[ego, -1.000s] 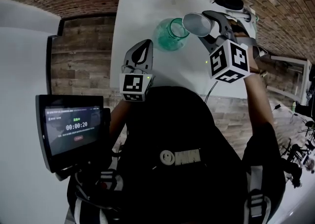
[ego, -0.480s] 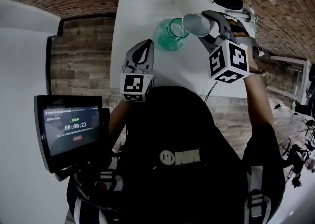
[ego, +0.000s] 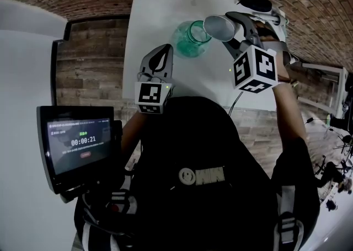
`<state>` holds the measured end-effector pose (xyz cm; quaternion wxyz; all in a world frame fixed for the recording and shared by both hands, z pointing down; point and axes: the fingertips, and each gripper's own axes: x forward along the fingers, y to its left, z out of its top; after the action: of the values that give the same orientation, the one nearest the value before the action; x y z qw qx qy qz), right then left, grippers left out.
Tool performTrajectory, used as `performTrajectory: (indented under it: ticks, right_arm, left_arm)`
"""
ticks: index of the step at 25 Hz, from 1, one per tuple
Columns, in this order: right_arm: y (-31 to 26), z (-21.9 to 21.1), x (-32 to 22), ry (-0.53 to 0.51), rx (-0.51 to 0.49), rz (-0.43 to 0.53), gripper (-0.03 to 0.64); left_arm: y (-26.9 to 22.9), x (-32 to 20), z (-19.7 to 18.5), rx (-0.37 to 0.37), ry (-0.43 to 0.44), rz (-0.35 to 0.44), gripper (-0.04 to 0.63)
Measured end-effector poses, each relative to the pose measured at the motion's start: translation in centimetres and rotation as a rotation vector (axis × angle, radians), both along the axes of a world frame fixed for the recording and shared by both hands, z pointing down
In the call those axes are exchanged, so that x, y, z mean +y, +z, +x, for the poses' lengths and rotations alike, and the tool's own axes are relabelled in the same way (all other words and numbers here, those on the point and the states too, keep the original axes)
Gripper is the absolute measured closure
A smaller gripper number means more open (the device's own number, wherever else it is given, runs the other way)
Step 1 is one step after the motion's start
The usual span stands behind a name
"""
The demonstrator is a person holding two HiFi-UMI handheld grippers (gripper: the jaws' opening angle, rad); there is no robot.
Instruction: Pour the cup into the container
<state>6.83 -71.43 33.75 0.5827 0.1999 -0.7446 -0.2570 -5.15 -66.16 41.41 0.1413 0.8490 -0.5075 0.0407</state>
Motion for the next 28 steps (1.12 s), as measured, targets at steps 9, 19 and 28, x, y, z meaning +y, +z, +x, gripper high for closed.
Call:
performTrajectory:
  ticks: [9, 19, 28]
  right_arm:
    - [0.03, -0.1, 0.06, 0.0, 0.003, -0.003, 0.364]
    - [-0.22, -0.46, 0.04, -0.012, 0.012, 0.004, 0.364]
    - [-0.31, -0.46, -0.22, -0.029, 0.037, 0.021, 0.364]
  left_arm:
    - [0.0, 0.02, 0.02, 0.002, 0.001, -0.001, 0.598]
    - [-0.25, -0.07, 0.36, 0.005, 0.012, 0.004, 0.598]
    - [-0.35, -0.16, 0.2, 0.007, 0.003, 0.004, 0.598]
